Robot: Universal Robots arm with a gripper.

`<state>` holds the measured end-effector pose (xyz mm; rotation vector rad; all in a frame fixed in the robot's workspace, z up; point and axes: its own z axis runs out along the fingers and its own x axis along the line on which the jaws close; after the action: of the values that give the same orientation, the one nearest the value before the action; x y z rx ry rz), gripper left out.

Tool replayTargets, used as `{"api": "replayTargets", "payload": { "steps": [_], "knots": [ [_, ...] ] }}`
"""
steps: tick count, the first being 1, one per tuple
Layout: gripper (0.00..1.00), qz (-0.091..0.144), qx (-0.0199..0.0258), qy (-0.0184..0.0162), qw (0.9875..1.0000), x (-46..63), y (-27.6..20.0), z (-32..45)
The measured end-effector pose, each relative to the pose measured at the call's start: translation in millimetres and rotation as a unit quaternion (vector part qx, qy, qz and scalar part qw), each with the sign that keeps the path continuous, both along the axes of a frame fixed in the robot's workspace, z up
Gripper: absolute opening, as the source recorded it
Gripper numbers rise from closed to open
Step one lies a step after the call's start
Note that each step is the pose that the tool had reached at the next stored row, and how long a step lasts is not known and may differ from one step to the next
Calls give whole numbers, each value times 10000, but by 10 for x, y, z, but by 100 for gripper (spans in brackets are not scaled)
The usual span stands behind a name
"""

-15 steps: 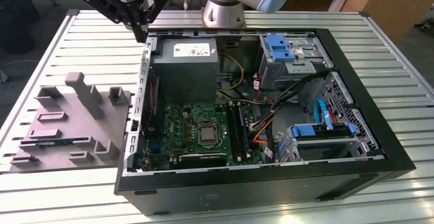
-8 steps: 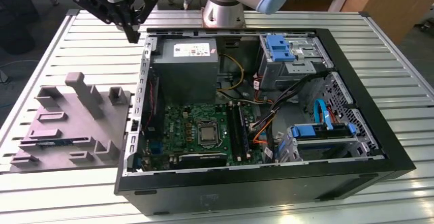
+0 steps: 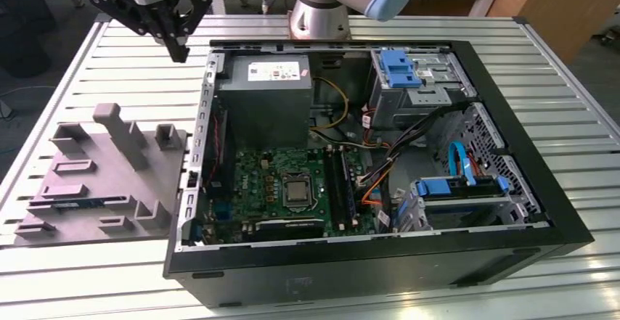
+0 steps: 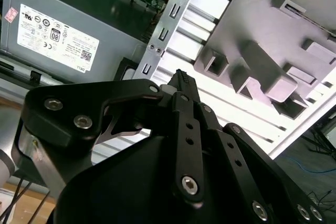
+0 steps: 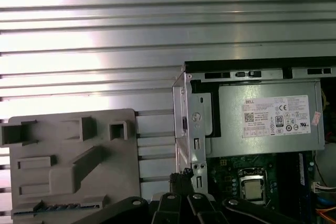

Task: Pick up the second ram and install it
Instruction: 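Reach for the second ram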

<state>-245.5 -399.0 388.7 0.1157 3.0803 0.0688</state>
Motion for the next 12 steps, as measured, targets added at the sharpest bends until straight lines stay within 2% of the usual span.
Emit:
{"api": "replayTargets", "payload": {
  "steps": [4, 12],
  "knots": [
    [11, 0, 0, -4, 10000, -60, 0, -18],
    [11, 0, 0, -4, 10000, -122, -5, -104]
  ]
}}
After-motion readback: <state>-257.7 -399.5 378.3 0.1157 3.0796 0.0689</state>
